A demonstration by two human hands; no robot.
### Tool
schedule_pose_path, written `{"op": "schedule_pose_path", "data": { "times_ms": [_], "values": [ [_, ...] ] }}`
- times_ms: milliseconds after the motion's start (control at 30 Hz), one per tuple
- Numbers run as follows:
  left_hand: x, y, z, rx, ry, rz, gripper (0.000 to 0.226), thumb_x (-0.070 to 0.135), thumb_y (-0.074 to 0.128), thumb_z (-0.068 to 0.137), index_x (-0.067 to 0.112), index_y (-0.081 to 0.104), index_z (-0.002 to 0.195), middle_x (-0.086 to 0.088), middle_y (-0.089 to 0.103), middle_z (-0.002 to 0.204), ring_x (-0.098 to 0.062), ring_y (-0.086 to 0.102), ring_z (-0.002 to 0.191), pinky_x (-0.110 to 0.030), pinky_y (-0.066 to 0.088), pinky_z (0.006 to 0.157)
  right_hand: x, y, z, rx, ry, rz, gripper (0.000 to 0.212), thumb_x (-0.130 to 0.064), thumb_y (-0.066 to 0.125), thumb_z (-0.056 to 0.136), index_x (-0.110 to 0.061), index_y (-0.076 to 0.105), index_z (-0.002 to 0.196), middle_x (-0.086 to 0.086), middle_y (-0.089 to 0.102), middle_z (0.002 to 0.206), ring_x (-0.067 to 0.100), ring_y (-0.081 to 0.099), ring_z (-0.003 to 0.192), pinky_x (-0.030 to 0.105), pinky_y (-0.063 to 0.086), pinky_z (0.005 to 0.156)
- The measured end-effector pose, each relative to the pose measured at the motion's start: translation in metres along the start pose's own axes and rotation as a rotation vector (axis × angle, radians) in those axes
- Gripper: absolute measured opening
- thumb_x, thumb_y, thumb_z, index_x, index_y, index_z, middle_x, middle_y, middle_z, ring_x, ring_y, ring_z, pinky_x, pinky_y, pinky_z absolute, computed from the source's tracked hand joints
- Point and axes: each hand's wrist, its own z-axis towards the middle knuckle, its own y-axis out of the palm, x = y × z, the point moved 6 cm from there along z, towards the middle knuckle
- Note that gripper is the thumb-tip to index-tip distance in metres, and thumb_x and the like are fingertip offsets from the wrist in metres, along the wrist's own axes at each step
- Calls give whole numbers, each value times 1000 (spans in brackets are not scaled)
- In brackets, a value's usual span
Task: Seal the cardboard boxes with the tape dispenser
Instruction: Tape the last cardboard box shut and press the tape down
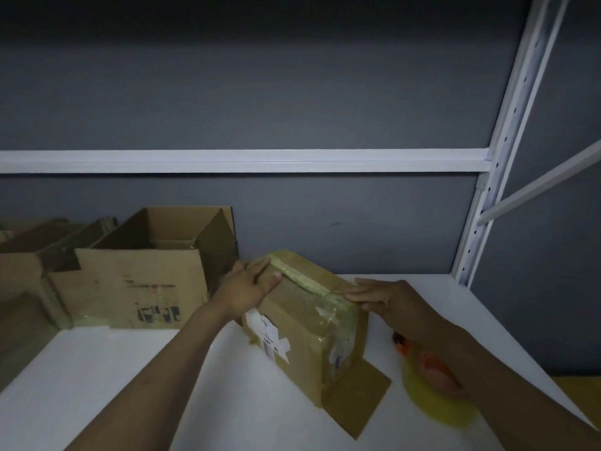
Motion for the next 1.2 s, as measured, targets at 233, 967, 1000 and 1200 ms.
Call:
{"op": "schedule_pose_path", "data": {
  "times_ms": [233,967,1000,1200],
  "values": [
    [27,-7,-68,225,-140,457,59,68,27,93,30,50,132,-17,43,138,-35,52,117,-39,41,96,-28,-7,15,-138,325,-571,42,-34,25,104,-28,50,137,-10,28,154,15,14,146,35,13,116],
    [16,0,-59,26,-54,193,86,67,43,90,16,17,155,-4,12,162,-20,23,146,-32,32,110,-48,30,-19,41,570,-70,68,-32,46,99,-21,6,152,-6,6,160,11,40,124,12,38,88],
    [10,-2,-57,43,-67,116,81,65,47,89,20,26,152,-4,30,157,-22,36,140,-32,38,105,-44,30,-19,46,590,-27,67,-33,47,99,-23,7,152,-5,17,157,8,44,112,12,37,75],
    [-10,1,-64,101,-163,-273,48,55,56,89,21,59,123,-1,67,111,-22,62,99,-32,48,84,-28,31,-39,108,809,134,69,-53,46,94,-24,22,151,-2,47,140,22,50,121,25,38,85]
  ]
}}
